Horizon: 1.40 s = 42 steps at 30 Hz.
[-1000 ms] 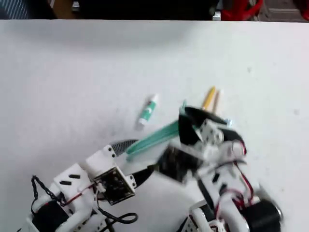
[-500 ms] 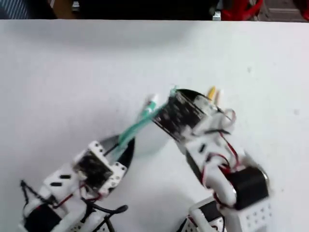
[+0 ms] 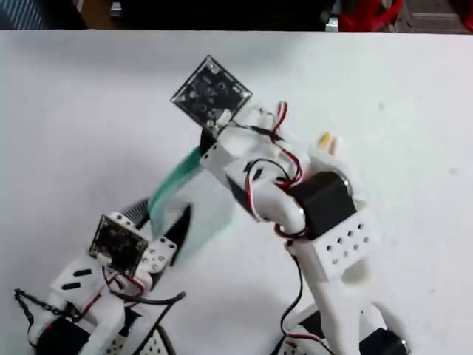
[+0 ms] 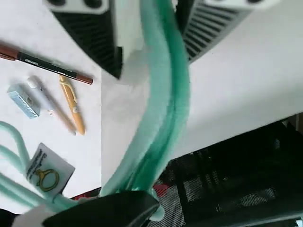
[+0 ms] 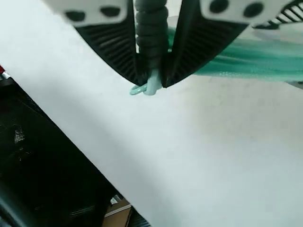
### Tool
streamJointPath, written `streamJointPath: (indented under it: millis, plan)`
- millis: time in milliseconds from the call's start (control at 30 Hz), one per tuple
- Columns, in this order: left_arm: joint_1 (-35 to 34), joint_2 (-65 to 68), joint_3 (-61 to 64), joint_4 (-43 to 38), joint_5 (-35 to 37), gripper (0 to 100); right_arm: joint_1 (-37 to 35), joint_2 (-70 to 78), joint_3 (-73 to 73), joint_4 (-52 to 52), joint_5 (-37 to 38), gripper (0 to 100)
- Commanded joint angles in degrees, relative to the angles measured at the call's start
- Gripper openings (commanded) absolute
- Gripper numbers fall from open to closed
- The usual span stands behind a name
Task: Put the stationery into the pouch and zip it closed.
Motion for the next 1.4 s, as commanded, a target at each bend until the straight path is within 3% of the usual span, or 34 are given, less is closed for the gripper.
streamJointPath:
  millis: [0, 100, 200, 433, 533, 733, 933, 1133, 1233, 1367]
  plan:
    - [4.7, 0.0, 0.4, 0.0, 2.5, 23, -2.3, -0.5, -0.2, 3.4, -0.7, 1.7]
    - [10.2, 0.0, 0.5, 0.0, -0.4, 14, -4.1, -2.8, 0.0, 4.8, -0.7, 1.7]
    - [11.2, 0.0, 1.0, -0.6, -0.4, 1, -4.3, -3.6, -0.2, 4.6, -0.7, 1.7]
    - [4.1, 0.0, 3.9, -2.6, -0.2, 2, 1.3, -4.0, -0.4, 5.4, -0.7, 1.7]
    - [0.8, 0.0, 3.9, -3.0, -0.1, 2, 0.5, -4.1, -0.5, 7.9, -0.8, 1.7]
    - [0.1, 0.0, 4.0, -2.6, -0.1, 2, -9.5, -4.2, -0.5, 15.3, -0.8, 1.7]
    - [0.2, 0.0, 5.5, -3.0, -0.1, 2, -18.4, -4.2, -0.7, 16.1, -0.3, 1.7]
    - [0.1, 0.0, 6.3, -4.1, -0.1, 2, -25.6, -4.1, -11.6, 20.4, 0.1, 1.7]
    - [0.1, 0.0, 6.7, -4.2, -0.2, 2, -24.2, -4.1, -16.7, 21.3, 3.0, 1.7]
    - [0.1, 0.0, 6.7, -4.2, -0.2, 2, -13.0, -4.8, -20.7, 21.1, 4.0, 1.7]
